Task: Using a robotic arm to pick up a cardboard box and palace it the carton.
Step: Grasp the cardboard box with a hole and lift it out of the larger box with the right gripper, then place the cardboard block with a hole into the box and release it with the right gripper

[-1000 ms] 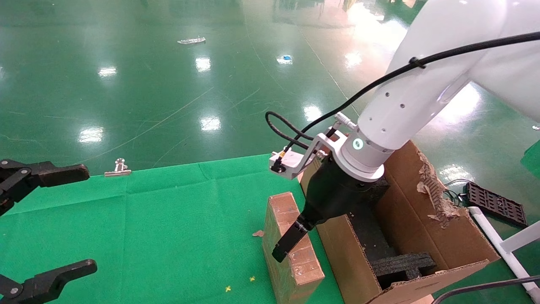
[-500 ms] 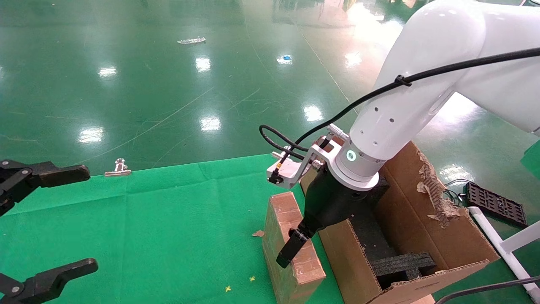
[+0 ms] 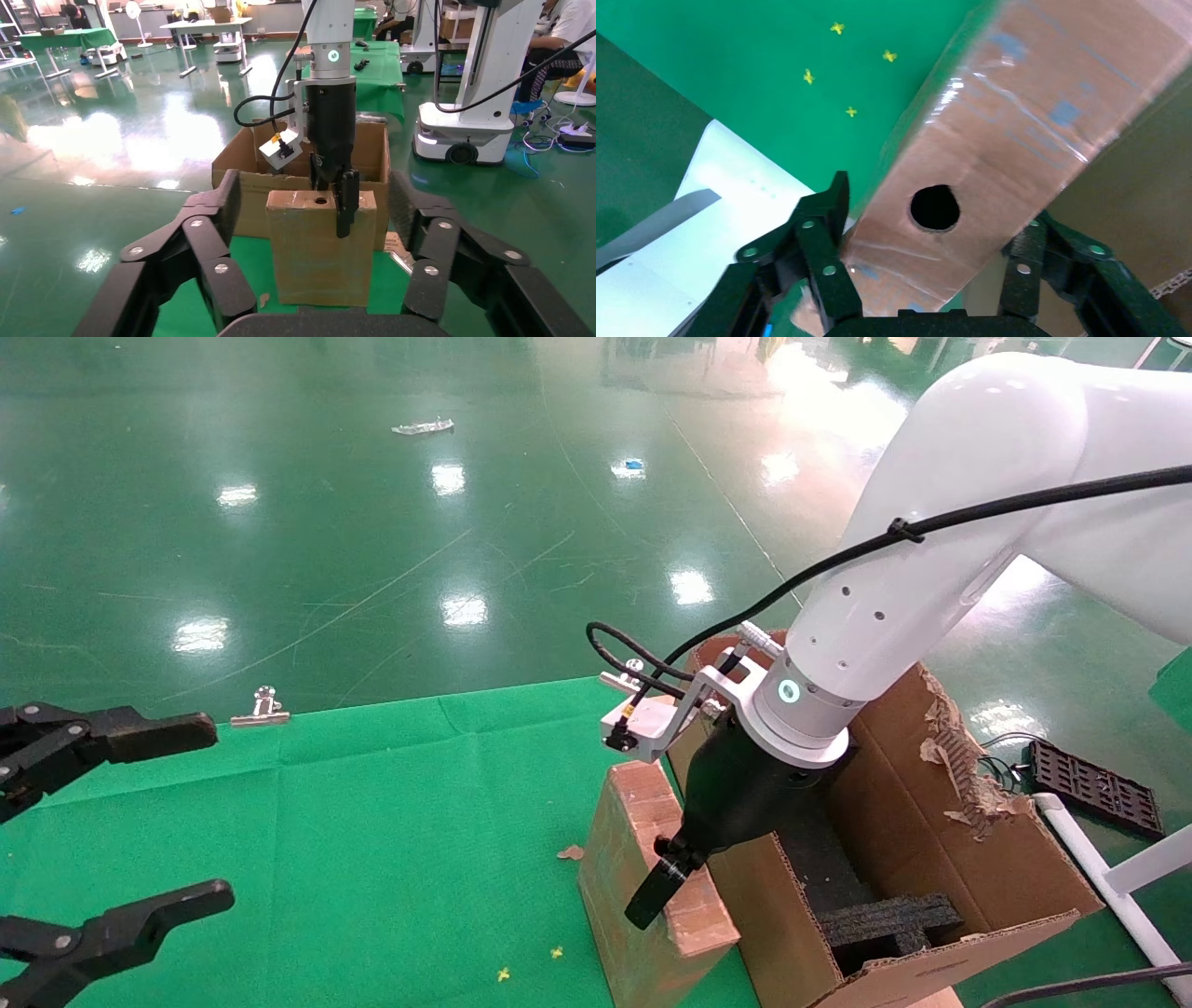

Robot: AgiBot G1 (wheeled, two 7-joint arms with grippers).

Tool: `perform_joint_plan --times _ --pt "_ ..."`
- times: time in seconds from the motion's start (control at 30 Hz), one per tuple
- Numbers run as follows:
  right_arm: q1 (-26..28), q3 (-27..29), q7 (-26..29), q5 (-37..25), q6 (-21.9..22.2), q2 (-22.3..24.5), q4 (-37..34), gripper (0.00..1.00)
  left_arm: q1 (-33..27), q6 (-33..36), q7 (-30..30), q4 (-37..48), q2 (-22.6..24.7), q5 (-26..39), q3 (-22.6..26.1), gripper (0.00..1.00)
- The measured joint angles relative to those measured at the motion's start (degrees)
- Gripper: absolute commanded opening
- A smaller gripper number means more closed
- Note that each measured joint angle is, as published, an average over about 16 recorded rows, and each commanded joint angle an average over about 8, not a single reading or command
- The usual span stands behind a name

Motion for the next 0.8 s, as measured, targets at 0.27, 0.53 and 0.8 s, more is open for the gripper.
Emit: perform_joint_plan --times 0.27,0.53,0.8 --pt "1.27 0.59 -0.66 -0.13 0.32 1.65 0.13 0.0 -0.01 -0.01 0.01 0.0 -0.01 -0.02 0.03 0.0" --pt "7.04 3.32 -3.84 -0.61 0.9 5.21 -2.17 0.0 -0.01 -0.03 0.03 0.0 -0.02 -0.04 0.06 0.0" --pt "16.19 5.98 -8.7 -4.51 1.23 10.44 -10.35 0.0 -0.02 -0.04 0.04 0.0 -0.04 -0.06 0.09 0.0"
